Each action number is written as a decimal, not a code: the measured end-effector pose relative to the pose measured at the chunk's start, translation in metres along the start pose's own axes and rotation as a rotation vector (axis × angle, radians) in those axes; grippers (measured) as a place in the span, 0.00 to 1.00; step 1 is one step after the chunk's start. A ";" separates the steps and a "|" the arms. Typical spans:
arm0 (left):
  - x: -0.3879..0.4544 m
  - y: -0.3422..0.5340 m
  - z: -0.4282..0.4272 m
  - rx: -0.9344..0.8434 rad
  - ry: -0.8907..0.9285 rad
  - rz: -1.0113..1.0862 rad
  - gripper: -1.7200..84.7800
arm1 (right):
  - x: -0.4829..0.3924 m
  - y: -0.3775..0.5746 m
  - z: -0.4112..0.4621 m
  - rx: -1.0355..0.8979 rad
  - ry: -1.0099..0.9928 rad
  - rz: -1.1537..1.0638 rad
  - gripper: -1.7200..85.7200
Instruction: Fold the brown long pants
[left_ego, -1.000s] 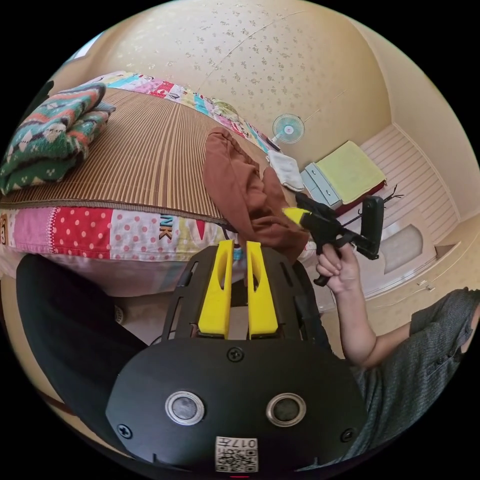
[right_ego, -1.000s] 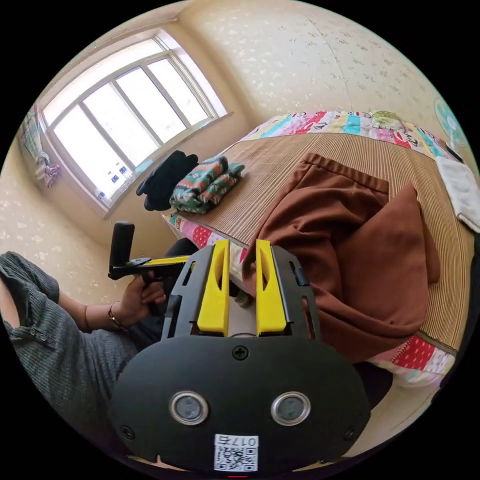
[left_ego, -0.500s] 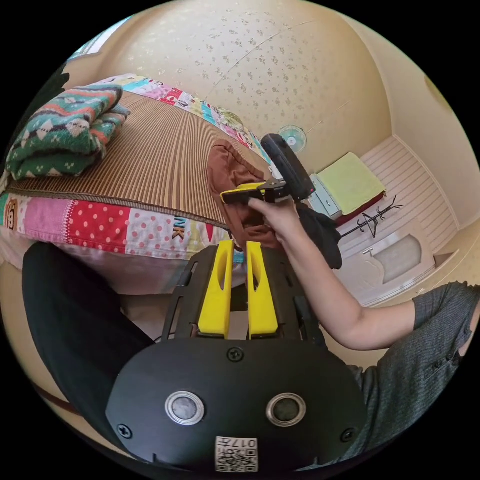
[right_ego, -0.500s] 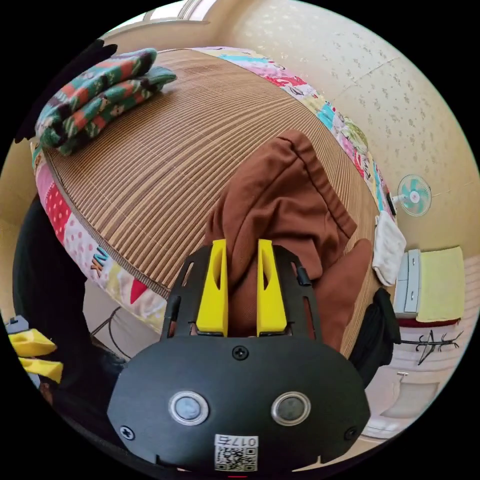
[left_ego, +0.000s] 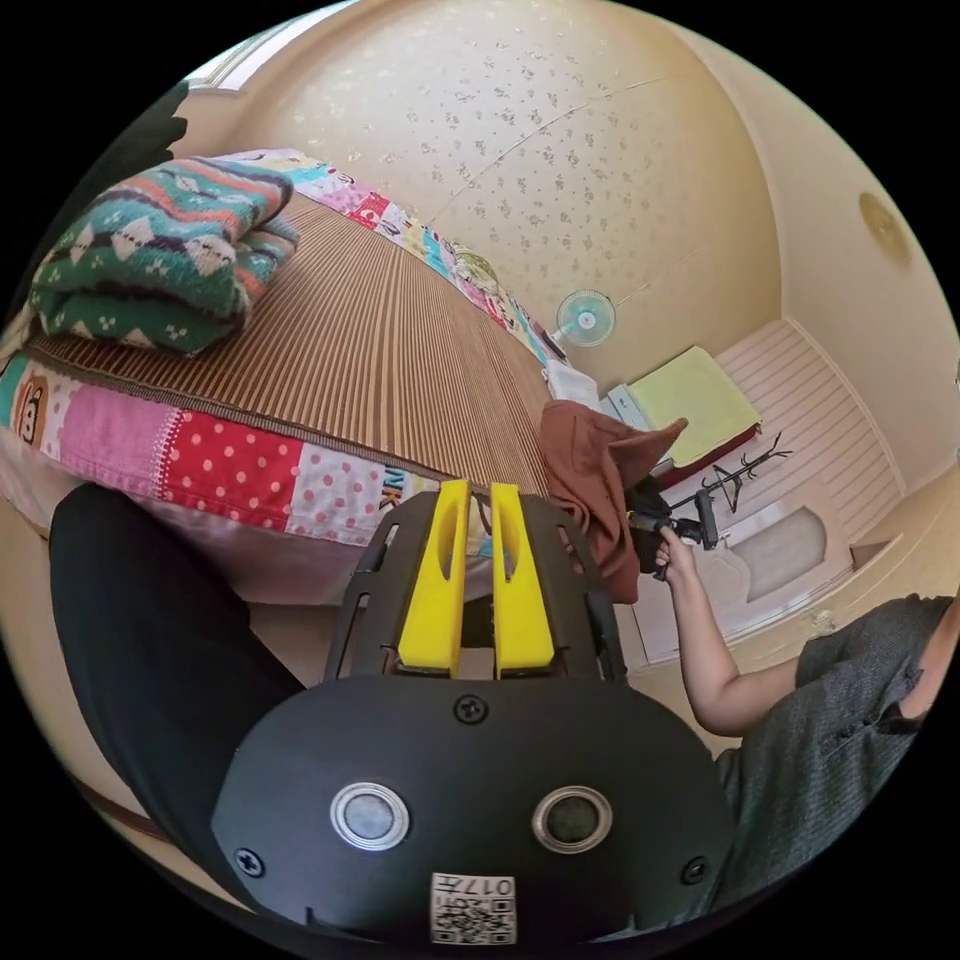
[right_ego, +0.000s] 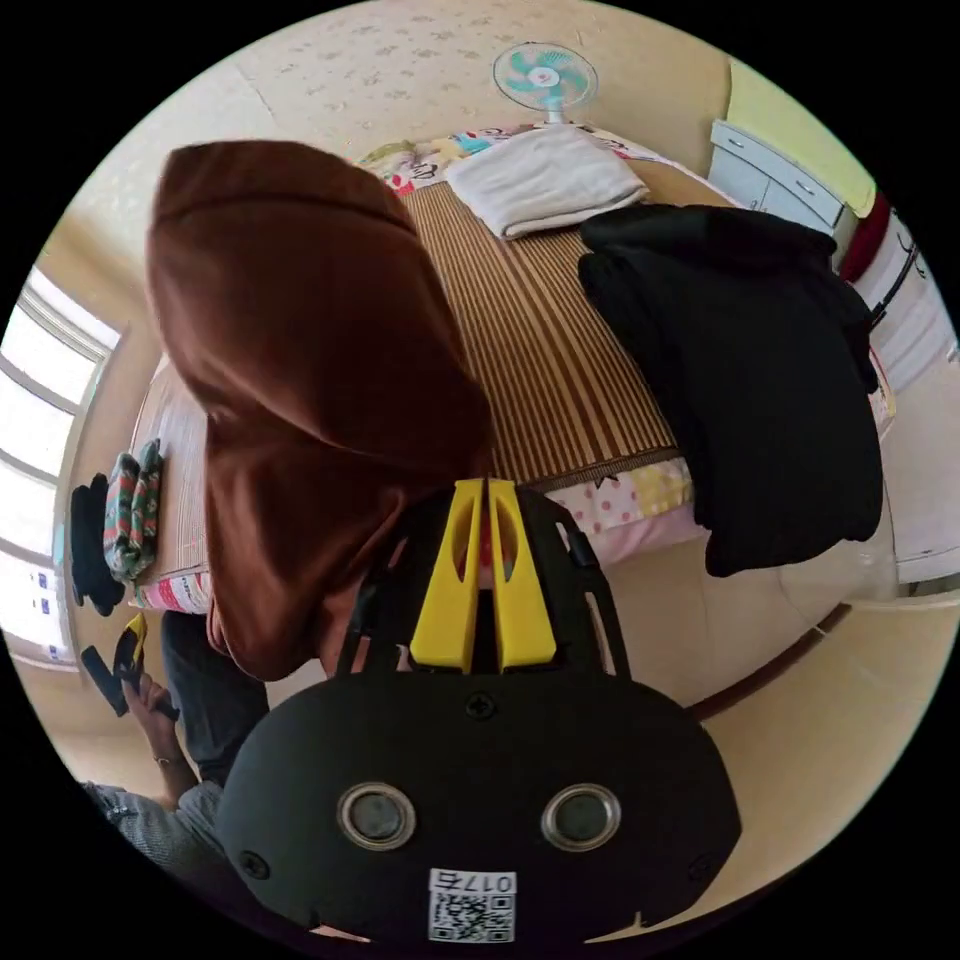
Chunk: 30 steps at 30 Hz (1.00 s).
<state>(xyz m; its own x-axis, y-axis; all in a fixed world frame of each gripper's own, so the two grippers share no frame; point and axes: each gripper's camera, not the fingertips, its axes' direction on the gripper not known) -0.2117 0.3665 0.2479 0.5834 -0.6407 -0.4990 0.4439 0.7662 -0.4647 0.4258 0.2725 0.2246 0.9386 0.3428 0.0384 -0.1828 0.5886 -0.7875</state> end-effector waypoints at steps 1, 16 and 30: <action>0.005 -0.001 0.002 -0.004 0.000 0.018 0.07 | 0.000 0.016 -0.016 0.081 -0.013 0.023 0.07; 0.023 0.034 -0.008 -0.011 0.000 0.012 0.07 | 0.063 0.052 -0.002 0.175 -0.471 0.461 0.24; 0.069 0.057 -0.051 0.104 0.117 0.116 0.07 | -0.241 0.118 -0.235 0.427 -0.458 -0.893 0.02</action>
<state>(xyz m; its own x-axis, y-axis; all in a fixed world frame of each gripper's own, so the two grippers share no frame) -0.1809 0.3638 0.1496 0.5543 -0.5445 -0.6295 0.4500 0.8323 -0.3237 0.2471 0.0871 -0.0225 0.6014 -0.1464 0.7854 0.3409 0.9361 -0.0866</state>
